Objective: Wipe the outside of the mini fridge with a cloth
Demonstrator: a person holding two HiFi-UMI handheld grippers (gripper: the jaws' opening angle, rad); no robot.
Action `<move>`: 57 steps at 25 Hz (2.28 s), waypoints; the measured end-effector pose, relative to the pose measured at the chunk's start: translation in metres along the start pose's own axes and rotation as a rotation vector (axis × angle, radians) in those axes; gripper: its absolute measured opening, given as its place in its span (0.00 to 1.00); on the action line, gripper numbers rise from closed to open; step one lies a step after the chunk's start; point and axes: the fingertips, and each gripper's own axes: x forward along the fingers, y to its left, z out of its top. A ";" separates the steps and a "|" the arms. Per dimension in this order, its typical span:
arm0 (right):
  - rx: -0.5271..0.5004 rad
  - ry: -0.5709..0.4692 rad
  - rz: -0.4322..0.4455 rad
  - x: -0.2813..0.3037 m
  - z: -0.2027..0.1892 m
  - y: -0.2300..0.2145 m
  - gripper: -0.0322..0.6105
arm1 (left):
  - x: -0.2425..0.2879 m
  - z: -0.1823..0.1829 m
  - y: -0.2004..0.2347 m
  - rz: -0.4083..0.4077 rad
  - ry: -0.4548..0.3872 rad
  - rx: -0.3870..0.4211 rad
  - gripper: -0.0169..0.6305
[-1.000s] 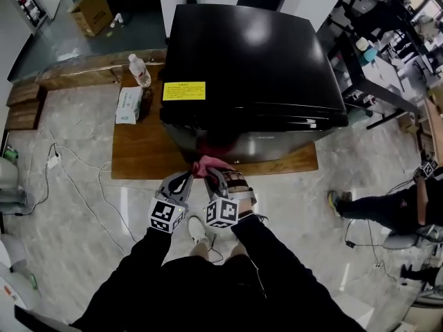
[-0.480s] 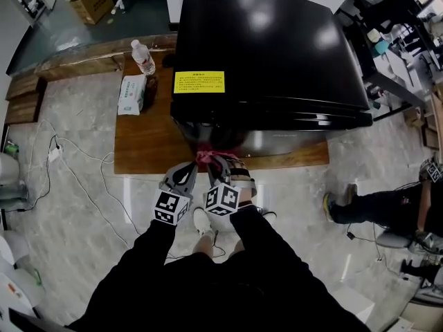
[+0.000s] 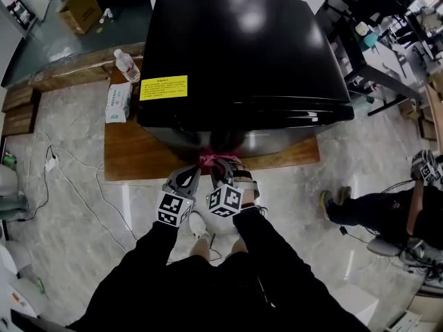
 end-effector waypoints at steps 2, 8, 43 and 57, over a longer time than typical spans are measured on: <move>0.014 0.007 0.002 -0.006 -0.016 -0.008 0.17 | 0.009 0.001 -0.010 0.001 0.009 -0.002 0.04; 0.052 0.030 0.008 -0.019 -0.074 -0.035 0.17 | 0.043 0.004 -0.043 0.001 0.025 -0.005 0.04; 0.648 -0.479 0.038 -0.306 -0.194 -0.324 0.17 | 0.161 0.263 -0.329 -0.060 -0.132 0.000 0.04; 0.747 -0.590 -0.038 -0.313 -0.138 -0.412 0.17 | 0.162 0.353 -0.349 -0.198 -0.250 0.007 0.04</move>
